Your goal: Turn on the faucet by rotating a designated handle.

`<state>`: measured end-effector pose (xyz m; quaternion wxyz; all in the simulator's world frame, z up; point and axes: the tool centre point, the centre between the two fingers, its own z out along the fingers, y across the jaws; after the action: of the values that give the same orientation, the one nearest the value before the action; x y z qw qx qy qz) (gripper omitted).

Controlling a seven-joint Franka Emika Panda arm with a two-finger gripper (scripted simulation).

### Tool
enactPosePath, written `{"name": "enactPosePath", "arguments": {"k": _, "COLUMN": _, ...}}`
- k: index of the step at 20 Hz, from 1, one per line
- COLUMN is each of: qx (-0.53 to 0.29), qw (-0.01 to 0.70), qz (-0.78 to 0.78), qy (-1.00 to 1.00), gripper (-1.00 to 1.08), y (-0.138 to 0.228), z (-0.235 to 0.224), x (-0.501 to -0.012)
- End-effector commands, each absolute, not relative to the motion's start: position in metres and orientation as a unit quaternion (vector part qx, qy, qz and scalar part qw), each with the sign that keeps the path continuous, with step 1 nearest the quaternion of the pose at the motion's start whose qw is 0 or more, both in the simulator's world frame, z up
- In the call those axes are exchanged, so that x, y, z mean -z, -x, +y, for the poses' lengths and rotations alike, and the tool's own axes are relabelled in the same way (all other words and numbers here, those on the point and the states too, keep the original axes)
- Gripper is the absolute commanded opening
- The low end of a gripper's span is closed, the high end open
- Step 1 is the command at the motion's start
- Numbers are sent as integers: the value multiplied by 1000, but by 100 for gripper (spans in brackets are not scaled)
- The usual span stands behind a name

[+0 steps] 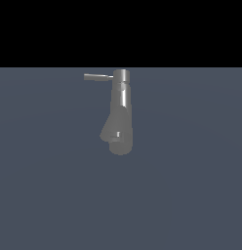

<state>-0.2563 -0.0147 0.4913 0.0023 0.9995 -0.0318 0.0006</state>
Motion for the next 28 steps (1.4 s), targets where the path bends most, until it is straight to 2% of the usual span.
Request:
{"name": "enactPosePath", "arguments": {"k": 1, "qx": -1, "qw": 2, "qz": -32, "qy": -999, "gripper": -100, "y": 256, "z": -15, "x": -491}}
{"name": "enactPosePath", "arguments": {"k": 16, "qx": 2, "qw": 23, "qz": -4, "qy": -1000, "gripper": -100, "y": 260, "z": 1, "x": -492}}
{"name": "enactPosePath", "arguments": {"k": 28, "qx": 5, "qw": 9, "qz": -64, "qy": -998, "gripper": -100, "y": 227, "z": 7, "x": -490}}
